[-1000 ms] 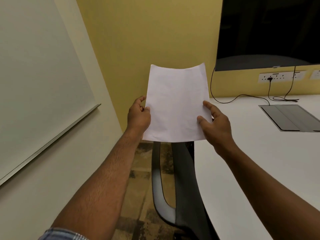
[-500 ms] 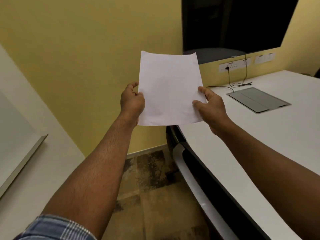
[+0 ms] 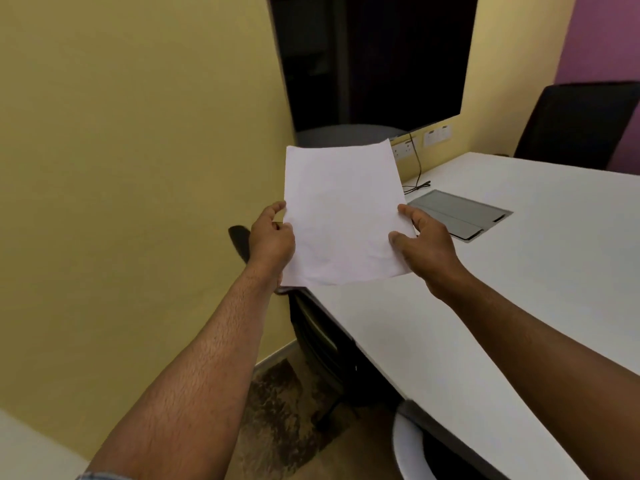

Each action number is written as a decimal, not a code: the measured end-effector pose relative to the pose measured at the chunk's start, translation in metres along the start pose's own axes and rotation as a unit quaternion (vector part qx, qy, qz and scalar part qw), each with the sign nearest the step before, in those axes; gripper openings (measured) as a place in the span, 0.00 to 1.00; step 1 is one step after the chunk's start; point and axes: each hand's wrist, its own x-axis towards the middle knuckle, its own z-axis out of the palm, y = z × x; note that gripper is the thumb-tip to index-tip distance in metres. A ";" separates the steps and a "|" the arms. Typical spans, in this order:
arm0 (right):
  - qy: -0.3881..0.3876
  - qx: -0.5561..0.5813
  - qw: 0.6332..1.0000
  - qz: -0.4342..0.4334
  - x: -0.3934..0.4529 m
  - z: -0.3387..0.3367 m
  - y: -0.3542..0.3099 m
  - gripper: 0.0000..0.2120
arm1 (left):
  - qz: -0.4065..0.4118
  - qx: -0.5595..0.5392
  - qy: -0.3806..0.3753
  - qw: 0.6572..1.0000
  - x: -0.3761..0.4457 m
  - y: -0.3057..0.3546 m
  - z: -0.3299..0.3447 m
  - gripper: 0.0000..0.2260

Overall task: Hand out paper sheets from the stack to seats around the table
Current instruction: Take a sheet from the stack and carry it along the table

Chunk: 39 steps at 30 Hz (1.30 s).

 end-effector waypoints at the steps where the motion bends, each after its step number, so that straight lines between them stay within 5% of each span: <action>1: 0.010 -0.005 1.000 0.005 0.011 0.004 0.005 0.27 | -0.001 0.006 -0.011 1.000 0.017 -0.003 0.009 0.19; 12: 0.064 -0.043 0.993 0.089 0.094 0.048 0.074 0.26 | -0.002 0.083 -0.135 0.987 0.154 -0.060 0.093 0.15; 22: 0.056 -0.105 0.974 0.194 0.159 0.088 0.158 0.29 | -0.086 0.100 -0.233 0.963 0.261 -0.162 0.188 0.18; 39: 0.026 -0.107 0.929 0.353 0.221 0.209 0.305 0.31 | -0.070 0.254 -0.339 0.903 0.351 -0.333 0.283 0.18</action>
